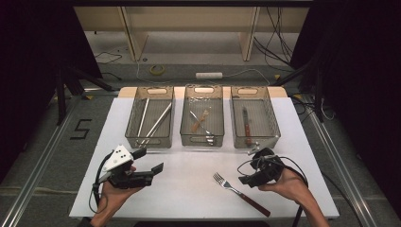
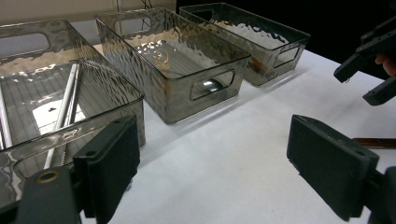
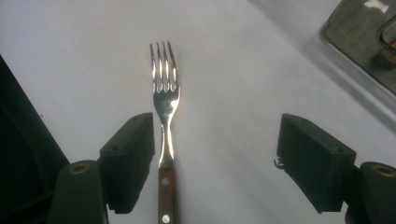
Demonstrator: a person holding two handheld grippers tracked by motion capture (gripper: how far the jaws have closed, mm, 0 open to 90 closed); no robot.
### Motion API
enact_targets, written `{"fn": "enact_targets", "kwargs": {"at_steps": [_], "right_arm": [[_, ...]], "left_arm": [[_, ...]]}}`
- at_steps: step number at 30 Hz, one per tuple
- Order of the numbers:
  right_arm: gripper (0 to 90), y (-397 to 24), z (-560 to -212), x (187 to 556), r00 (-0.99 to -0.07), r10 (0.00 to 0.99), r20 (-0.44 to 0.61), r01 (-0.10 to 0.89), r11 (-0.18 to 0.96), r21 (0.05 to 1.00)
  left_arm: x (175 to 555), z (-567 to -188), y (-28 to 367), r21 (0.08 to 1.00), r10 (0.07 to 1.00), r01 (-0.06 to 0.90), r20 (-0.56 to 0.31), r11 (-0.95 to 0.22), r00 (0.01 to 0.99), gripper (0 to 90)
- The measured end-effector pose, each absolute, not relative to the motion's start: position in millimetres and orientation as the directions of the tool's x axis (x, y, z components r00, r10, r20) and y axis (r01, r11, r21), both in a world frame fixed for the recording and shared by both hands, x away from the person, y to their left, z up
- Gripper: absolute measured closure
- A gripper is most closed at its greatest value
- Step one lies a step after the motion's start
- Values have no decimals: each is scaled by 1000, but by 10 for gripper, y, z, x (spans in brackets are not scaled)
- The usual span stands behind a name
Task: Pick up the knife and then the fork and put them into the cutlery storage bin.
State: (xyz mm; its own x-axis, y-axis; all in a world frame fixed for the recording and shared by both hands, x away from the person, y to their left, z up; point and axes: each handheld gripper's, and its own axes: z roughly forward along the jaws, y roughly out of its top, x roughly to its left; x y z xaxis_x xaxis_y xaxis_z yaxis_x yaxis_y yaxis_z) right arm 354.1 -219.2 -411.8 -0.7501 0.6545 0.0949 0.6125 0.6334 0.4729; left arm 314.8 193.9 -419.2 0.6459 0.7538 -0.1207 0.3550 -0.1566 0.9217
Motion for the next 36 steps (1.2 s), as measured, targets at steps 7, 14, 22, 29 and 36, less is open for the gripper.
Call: {"fn": "enact_targets", "kwargs": {"at_steps": [7,14,22,29,36], "right_arm": [[306,-2169,-4188,3457,-761,643,88,607,657,446],[383,-2174,-4237,3382,-772,628,92,599,673,433],[455,-2176,-4313,3286,-775,624,101,604,685,408],[517,-2165,-4368,3223,-783,613,104,600,703,383],[567,-2166,-4433,3191,-789,606,96,597,721,352]], "left_arm": [[3148,-4197,1933,920,754,357,-119,-160,646,166],[3142,-4193,1932,922,754,354,-117,-160,646,166],[3148,-4196,1933,920,754,356,-117,-162,646,166],[3144,-4195,1930,920,753,354,-111,-169,648,166],[3146,-4193,1928,922,754,352,-114,-162,647,166]]}}
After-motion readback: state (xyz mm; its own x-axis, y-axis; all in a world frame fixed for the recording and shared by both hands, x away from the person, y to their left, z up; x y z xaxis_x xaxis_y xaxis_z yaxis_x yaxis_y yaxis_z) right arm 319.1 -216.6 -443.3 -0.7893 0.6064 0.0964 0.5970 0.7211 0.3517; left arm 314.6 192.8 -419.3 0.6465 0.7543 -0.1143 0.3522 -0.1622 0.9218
